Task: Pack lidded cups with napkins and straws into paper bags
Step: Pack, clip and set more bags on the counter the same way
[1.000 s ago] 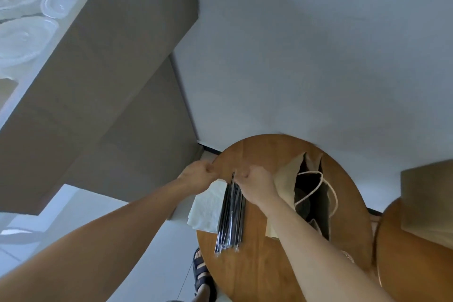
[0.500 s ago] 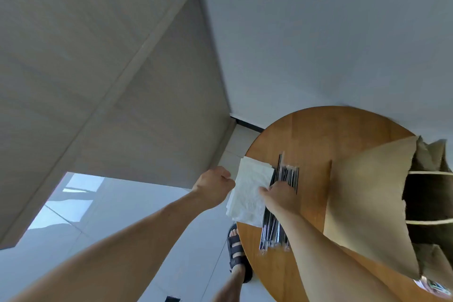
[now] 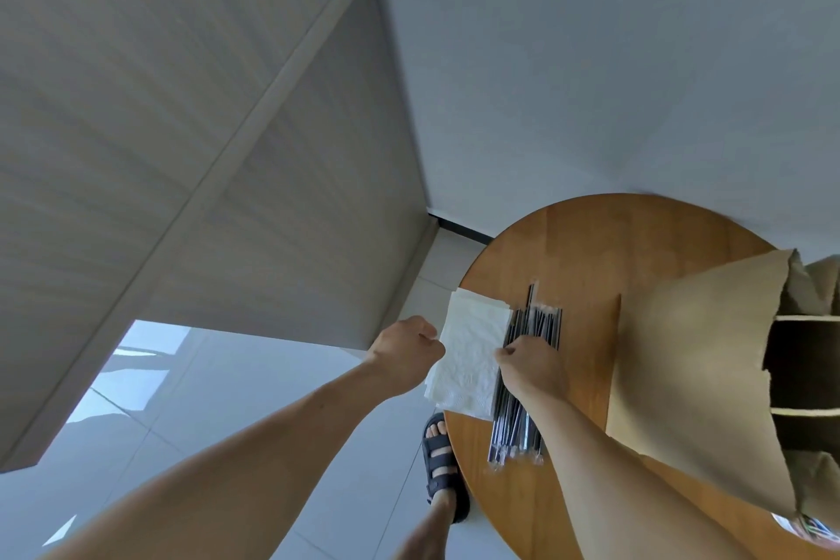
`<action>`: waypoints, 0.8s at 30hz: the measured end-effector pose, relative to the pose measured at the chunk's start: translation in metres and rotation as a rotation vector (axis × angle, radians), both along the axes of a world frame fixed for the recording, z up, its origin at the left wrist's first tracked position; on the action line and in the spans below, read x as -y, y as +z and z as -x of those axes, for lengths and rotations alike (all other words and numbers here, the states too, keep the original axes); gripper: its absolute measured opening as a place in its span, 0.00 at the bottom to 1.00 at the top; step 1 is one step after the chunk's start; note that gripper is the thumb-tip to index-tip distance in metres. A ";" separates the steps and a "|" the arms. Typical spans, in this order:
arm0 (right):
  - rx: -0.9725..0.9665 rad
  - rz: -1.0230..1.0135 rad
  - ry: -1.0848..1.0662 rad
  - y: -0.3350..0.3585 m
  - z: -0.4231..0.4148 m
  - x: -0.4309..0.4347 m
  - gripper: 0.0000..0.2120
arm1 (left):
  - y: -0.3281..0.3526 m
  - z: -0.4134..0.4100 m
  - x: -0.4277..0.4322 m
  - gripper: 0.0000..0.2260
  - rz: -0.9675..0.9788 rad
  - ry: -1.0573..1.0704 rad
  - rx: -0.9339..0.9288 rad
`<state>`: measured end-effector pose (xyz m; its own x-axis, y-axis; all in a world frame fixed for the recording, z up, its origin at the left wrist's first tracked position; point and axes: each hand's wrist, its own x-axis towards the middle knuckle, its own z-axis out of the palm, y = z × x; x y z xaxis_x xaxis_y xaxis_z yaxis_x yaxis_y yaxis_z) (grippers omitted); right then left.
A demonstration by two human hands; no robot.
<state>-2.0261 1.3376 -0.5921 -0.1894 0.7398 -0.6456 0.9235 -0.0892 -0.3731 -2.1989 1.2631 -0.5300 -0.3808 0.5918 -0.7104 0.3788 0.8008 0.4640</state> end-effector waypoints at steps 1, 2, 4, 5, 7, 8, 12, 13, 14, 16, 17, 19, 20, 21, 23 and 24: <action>-0.011 0.004 -0.017 0.000 -0.001 0.000 0.19 | 0.000 0.000 -0.001 0.13 -0.001 0.002 0.001; -0.020 0.006 -0.033 0.000 -0.002 0.000 0.16 | 0.000 0.000 -0.001 0.13 -0.002 0.003 0.001; -0.034 -0.007 -0.060 0.000 -0.003 0.000 0.12 | 0.000 -0.001 -0.001 0.13 -0.003 0.008 -0.002; -0.039 -0.021 -0.071 0.000 -0.003 0.000 0.13 | 0.000 -0.001 -0.001 0.13 -0.005 0.013 -0.001; -0.034 -0.045 -0.075 -0.002 -0.002 0.000 0.18 | -0.001 -0.002 0.000 0.13 -0.003 0.013 0.002; -0.019 -0.044 -0.063 -0.003 0.000 0.000 0.21 | 0.000 -0.003 0.000 0.13 0.003 0.000 -0.001; 0.011 -0.009 -0.058 -0.009 0.005 0.000 0.22 | -0.001 -0.004 0.001 0.15 0.021 -0.013 0.013; 0.016 -0.008 -0.061 -0.011 0.006 0.000 0.21 | -0.002 -0.003 0.002 0.15 0.024 -0.014 0.013; 0.024 -0.011 -0.057 -0.012 0.006 0.000 0.20 | -0.002 -0.003 0.002 0.15 0.028 -0.016 0.010; 0.031 -0.028 -0.042 -0.013 0.004 0.000 0.21 | -0.003 -0.003 0.004 0.15 0.034 -0.012 0.013; 0.030 -0.039 -0.037 -0.013 0.003 0.001 0.22 | -0.004 -0.003 0.004 0.15 0.035 -0.014 0.016; 0.012 -0.068 -0.037 -0.011 0.001 0.004 0.23 | -0.004 -0.004 0.005 0.15 0.037 -0.027 0.015; 0.000 -0.087 -0.044 -0.010 0.001 0.005 0.23 | -0.003 -0.005 0.004 0.15 0.037 -0.029 0.011; -0.017 -0.108 -0.055 -0.008 0.000 0.006 0.21 | -0.002 -0.006 0.003 0.16 0.037 -0.027 0.008; -0.085 -0.152 -0.072 -0.002 0.000 0.009 0.15 | 0.000 -0.009 0.000 0.17 0.032 -0.015 -0.006; -0.145 -0.159 -0.084 0.002 0.000 0.010 0.13 | 0.001 -0.010 -0.002 0.17 0.019 -0.010 -0.013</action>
<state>-2.0264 1.3279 -0.5902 -0.2049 0.8472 -0.4902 0.8511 -0.0932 -0.5167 -2.1885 1.2651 -0.5286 -0.3840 0.5822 -0.7166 0.3923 0.8055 0.4442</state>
